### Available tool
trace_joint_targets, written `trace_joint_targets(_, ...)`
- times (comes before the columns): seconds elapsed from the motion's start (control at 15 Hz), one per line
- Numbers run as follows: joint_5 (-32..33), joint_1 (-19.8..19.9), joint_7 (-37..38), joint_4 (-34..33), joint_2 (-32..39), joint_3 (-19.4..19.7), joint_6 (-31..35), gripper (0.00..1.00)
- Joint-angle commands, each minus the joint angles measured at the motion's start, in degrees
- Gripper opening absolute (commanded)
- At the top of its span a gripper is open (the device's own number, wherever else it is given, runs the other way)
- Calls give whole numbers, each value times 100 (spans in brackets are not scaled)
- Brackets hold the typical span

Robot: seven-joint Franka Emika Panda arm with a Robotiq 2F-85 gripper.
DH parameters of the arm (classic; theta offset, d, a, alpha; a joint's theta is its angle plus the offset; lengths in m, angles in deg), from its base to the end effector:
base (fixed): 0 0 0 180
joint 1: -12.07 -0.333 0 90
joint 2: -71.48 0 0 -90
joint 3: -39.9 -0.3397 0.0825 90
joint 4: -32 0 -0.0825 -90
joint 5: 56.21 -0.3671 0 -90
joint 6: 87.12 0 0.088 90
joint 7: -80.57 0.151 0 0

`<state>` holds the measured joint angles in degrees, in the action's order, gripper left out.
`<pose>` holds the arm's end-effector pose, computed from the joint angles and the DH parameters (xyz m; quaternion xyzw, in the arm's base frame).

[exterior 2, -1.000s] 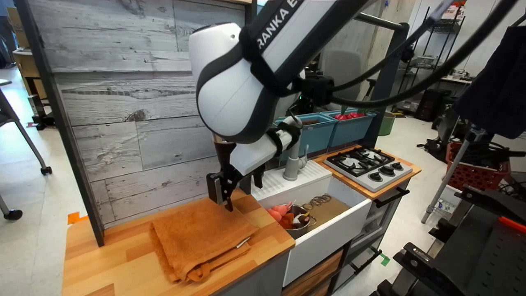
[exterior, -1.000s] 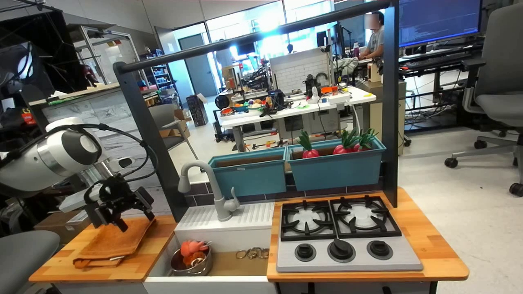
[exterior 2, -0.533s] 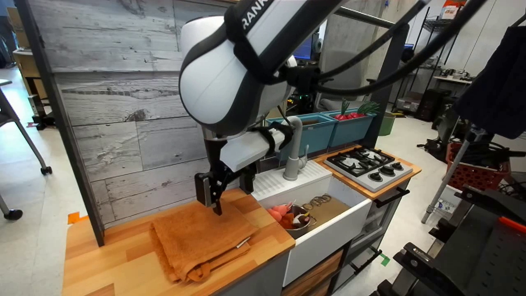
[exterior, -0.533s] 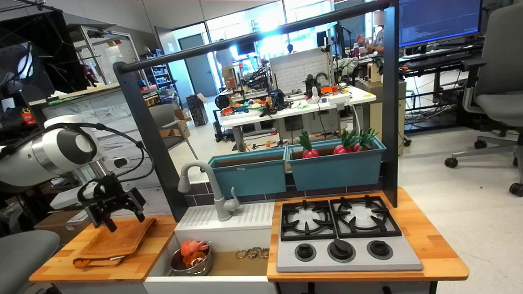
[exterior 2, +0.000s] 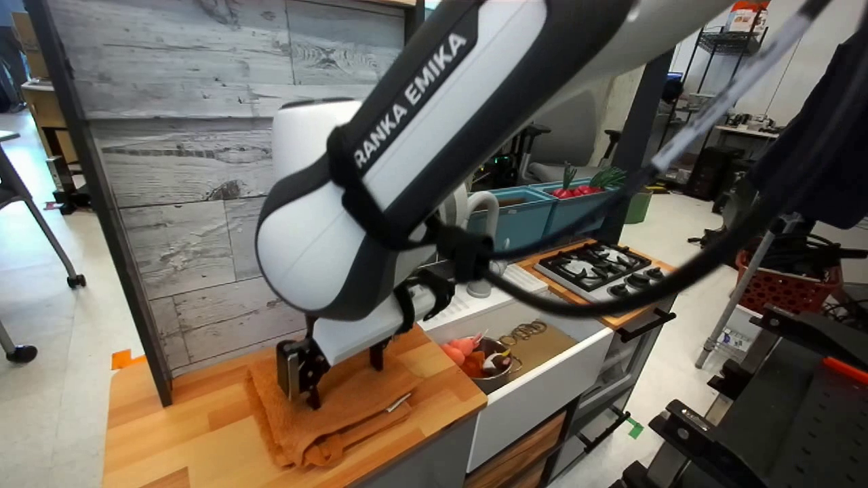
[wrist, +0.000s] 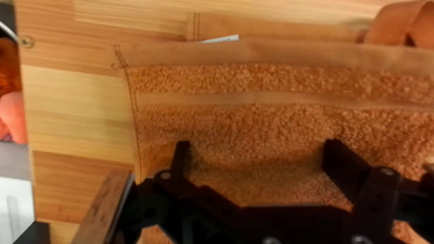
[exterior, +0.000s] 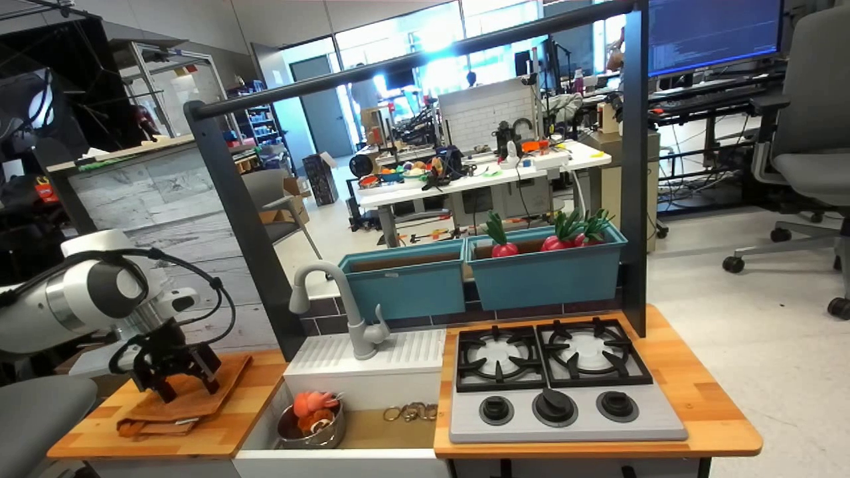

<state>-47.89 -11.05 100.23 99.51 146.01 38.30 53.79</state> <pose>0.6626 0.2957 -0.0470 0.9953 0.0907 0.0033 0.0329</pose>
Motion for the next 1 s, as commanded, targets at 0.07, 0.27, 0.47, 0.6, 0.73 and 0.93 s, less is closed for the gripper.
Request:
trace_joint_targets(0.07,-99,-91,172,-208,226,1,-9,100)
trace_joint_targets(0.27,-126,-103,205,-326,318,1,-45,100)
trace_joint_targets(0.47,-176,-301,216,-710,632,100,-105,100)
trace_joint_targets(0.6,-126,-512,246,-938,793,86,-39,100)
trace_joint_targets(0.73,-2,-788,395,-1441,1106,69,-32,100)
trace_joint_targets(0.93,27,-1221,574,-2130,1491,150,-1,100)
